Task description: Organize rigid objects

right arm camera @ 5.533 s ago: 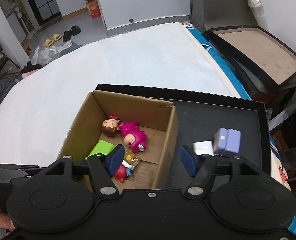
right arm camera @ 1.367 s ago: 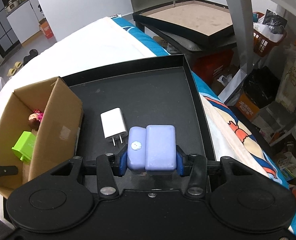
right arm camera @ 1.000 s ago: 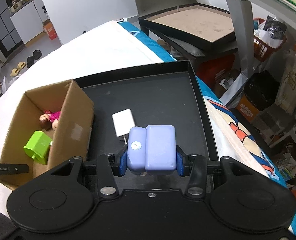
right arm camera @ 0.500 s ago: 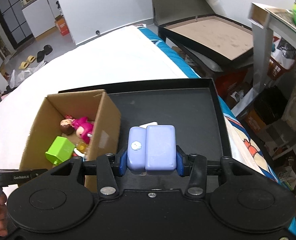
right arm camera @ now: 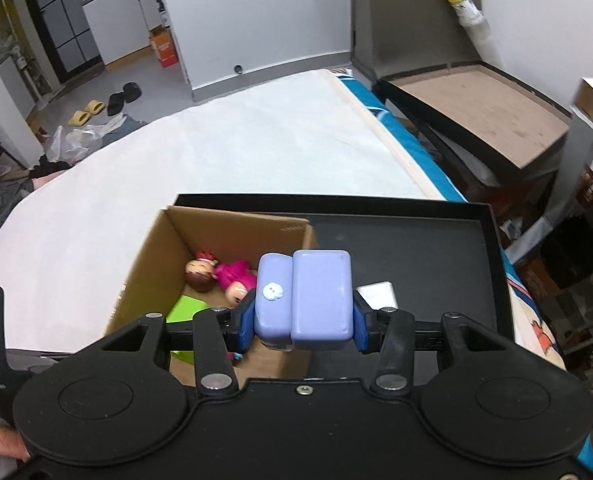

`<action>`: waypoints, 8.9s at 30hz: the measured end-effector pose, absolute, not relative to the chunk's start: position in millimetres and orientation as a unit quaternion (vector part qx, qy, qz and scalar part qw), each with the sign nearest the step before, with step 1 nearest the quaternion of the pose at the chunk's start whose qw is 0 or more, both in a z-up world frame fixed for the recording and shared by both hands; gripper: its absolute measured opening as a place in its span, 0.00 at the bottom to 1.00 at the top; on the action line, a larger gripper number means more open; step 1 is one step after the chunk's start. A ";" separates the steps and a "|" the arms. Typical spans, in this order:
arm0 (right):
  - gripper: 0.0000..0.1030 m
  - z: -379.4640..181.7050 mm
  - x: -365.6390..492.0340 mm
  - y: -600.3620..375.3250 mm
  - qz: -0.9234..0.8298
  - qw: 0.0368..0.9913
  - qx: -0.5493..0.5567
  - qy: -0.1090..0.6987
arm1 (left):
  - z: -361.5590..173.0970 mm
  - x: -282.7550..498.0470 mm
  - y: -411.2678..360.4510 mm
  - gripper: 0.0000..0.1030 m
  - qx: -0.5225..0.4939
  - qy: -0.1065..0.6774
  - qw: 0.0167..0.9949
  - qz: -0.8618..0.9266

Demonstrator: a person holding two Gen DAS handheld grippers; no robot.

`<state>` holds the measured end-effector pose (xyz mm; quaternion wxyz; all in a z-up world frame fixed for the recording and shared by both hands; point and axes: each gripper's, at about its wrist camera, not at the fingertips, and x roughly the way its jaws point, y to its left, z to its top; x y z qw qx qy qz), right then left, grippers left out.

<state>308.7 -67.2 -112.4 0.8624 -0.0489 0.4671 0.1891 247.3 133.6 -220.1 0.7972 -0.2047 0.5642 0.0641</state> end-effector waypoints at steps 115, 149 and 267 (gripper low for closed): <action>0.75 -199.4 382.1 -165.3 0.246 0.837 0.090 0.480 | -217.4 264.1 108.4 0.17 -0.163 0.578 0.786 0.147; 0.35 -224.0 342.5 -150.2 0.202 0.821 -0.073 0.528 | -200.2 251.7 116.2 0.17 -0.186 0.558 0.798 0.130; 0.88 -87.4 301.9 -141.8 0.202 0.858 0.013 0.472 | -145.8 219.7 109.7 0.20 -0.193 0.522 0.825 0.098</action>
